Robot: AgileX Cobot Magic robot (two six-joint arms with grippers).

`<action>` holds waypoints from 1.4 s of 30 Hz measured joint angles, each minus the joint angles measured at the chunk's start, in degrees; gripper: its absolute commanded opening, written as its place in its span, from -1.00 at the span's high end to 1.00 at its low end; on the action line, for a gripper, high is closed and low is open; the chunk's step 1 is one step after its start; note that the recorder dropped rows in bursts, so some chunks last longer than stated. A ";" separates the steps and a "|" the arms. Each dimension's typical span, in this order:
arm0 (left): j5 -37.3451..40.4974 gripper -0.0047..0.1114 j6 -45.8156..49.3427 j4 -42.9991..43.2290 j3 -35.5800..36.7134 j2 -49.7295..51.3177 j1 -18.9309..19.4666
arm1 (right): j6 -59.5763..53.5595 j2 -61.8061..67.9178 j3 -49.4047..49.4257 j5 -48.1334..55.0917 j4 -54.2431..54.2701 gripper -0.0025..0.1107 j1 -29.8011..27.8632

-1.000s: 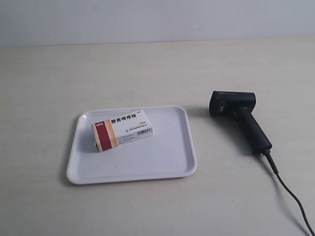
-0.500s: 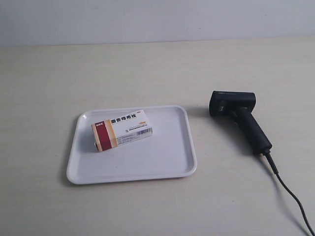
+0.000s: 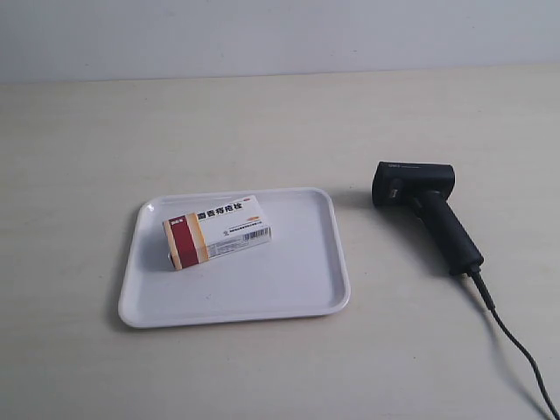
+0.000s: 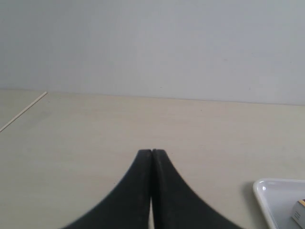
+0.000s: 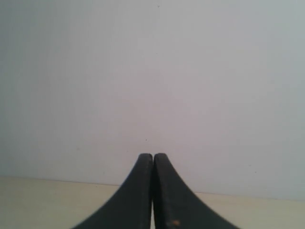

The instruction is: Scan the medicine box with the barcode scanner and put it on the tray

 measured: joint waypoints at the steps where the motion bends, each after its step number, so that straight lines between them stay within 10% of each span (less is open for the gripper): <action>1: 0.00 0.89 0.00 0.00 0.00 0.00 0.00 | 0.00 0.00 0.00 0.00 0.00 0.95 0.00; 32: 0.04 0.89 0.00 0.00 0.00 0.00 0.00 | 3.36 -17.62 28.98 1.95 -2.24 0.95 -0.13; 42: 0.04 0.89 0.00 0.00 0.00 0.00 0.00 | 3.36 -27.51 28.98 1.73 -2.02 0.95 -15.00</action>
